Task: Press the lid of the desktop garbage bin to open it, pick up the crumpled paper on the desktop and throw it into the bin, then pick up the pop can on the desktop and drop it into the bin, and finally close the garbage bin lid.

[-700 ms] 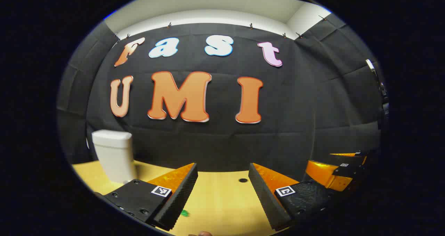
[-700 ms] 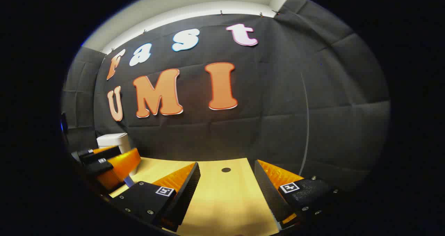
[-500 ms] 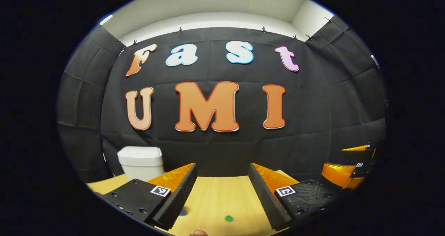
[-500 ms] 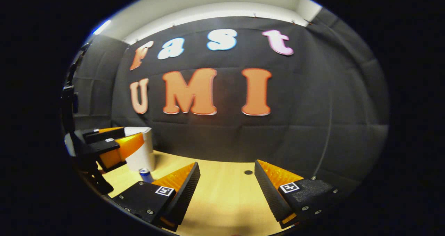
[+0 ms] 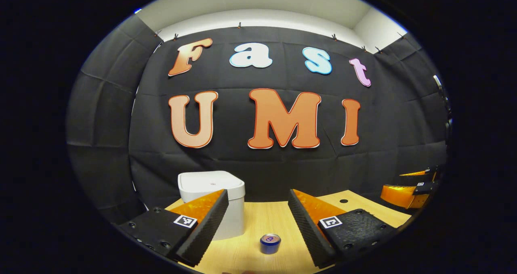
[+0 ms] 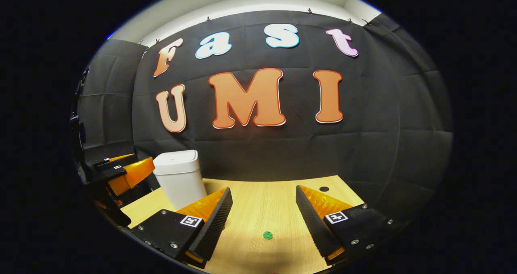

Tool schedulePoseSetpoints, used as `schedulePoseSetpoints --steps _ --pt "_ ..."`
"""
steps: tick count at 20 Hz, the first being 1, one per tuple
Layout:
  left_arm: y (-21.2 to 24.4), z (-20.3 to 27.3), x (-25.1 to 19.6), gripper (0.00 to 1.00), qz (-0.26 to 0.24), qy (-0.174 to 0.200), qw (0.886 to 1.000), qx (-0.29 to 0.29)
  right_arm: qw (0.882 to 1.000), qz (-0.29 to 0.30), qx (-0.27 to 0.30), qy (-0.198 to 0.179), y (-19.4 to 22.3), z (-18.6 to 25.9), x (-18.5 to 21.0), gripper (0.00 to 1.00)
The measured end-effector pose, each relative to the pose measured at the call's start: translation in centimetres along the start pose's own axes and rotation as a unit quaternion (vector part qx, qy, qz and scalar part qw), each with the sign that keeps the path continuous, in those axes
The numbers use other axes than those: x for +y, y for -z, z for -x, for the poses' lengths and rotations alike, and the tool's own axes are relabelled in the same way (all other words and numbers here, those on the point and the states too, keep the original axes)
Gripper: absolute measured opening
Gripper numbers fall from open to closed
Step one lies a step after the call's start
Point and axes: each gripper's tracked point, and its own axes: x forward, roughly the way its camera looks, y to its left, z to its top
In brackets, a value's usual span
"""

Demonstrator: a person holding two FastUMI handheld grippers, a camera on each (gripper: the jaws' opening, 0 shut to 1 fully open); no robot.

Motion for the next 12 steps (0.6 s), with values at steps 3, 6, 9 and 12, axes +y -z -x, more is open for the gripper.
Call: schedulePoseSetpoints --steps 3,6,9,12 --pt "1.1 -0.9 1.1 0.94 0.014 0.003 1.000 0.017 1.000 0.003 0.005 0.017 0.0 -0.4 -0.1 0.94" --pt "2.0 -1.8 1.2 0.94 0.010 -0.002 1.000 0.029 1.000 -0.005 0.018 0.018 0.4 -1.6 -0.6 0.94" --pt "2.1 -2.5 1.5 0.94 0.000 -0.027 0.999 0.025 1.000 -0.002 0.023 -0.005 0.7 -3.4 -0.6 0.94" --pt "2.2 -2.7 0.5 0.94 0.007 -0.044 0.999 0.024 0.999 0.004 0.033 -0.036 1.0 -5.5 -0.7 0.94"
